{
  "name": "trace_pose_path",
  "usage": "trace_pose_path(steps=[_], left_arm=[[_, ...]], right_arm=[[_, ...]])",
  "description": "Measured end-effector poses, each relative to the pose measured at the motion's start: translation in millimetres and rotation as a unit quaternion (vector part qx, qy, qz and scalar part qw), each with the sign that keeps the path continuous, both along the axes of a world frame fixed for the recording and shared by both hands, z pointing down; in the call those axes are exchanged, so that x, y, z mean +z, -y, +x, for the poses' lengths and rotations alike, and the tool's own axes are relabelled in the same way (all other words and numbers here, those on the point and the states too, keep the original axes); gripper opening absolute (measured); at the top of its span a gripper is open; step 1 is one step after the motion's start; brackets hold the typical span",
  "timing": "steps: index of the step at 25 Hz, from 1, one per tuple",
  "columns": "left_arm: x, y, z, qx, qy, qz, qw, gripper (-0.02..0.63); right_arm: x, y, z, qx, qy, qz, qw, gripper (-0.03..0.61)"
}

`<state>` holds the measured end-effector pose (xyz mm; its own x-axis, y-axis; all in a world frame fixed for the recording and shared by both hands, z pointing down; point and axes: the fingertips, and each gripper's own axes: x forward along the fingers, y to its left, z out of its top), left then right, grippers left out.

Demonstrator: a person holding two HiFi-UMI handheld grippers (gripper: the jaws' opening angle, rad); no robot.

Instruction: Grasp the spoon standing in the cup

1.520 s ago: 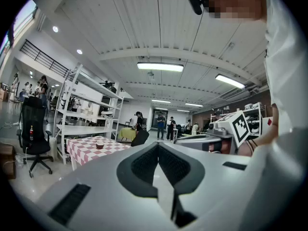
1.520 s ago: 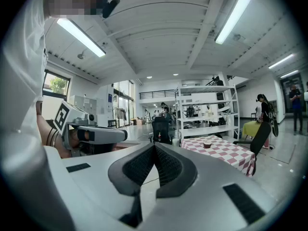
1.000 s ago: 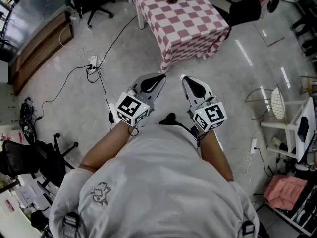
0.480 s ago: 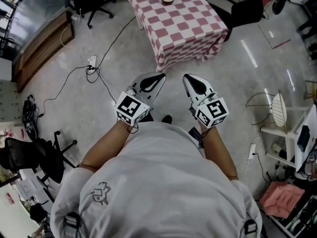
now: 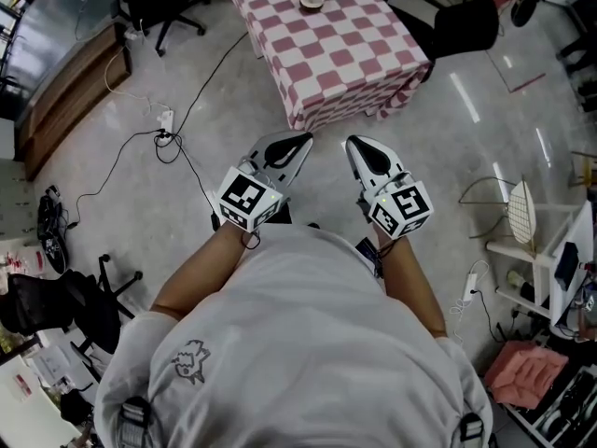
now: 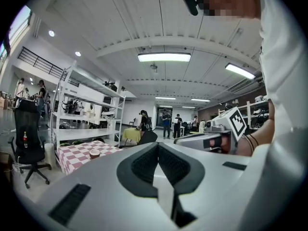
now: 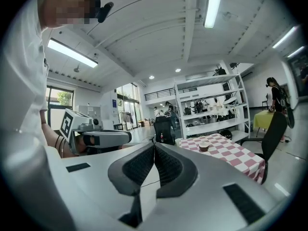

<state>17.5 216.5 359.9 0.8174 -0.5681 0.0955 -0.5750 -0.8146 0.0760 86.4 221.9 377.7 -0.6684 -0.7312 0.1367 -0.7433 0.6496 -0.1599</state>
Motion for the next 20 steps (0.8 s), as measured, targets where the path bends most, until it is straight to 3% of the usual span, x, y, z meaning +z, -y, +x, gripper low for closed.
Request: trace_pose_path(steps=[5, 12, 20], left_arm=[[3.3, 50.5, -15.4, 0.004, -0.008, -0.008, 0.9999, 0.014], [4.7, 133.2, -60.3, 0.018, -0.020, -0.018, 0.9995, 0.014], [-2.3, 185.5, -99.1, 0.051, -0.014, -0.023, 0.9983, 0.014]], right_arm=[[1.5, 51.1, -11.5, 0.012, 0.010, -0.007, 1.000, 0.031], [-2.4, 134.2, -59.5, 0.015, 0.007, -0.004, 1.000, 0.031], [-7.1, 187.8, -111.4, 0.021, 0.014, -0.018, 1.000, 0.031]])
